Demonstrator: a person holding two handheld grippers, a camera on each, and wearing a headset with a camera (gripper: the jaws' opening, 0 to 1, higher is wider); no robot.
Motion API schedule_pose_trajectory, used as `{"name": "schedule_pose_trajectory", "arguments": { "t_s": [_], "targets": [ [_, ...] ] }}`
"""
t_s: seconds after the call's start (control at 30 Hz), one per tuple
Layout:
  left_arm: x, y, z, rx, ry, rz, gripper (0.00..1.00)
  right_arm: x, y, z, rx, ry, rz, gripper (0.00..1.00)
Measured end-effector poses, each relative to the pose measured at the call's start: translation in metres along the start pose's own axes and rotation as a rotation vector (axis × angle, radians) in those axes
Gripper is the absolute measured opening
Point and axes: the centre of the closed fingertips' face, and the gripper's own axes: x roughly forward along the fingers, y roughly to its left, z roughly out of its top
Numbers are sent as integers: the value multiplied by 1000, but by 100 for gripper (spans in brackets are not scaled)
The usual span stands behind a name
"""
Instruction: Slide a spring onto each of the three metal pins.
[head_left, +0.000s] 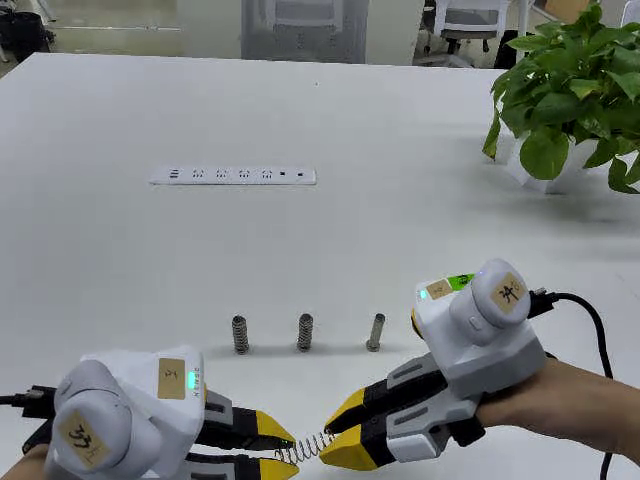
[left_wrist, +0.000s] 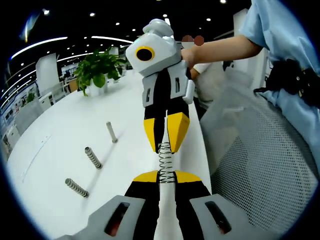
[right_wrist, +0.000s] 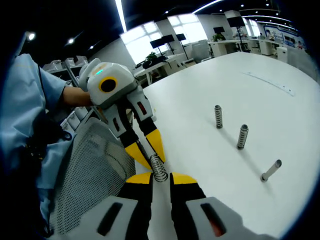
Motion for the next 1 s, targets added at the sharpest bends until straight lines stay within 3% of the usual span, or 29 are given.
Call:
{"name": "schedule_pose_trajectory", "arguments": {
  "t_s": [0.43,1.0],
  "targets": [
    [4,2,-1,-26,6,12,10,-1,7,8,-86,9,-36,12],
    [13,1,6,-69,-12,19,9,-5,12,15,-240,78,-115,11]
  ]
}}
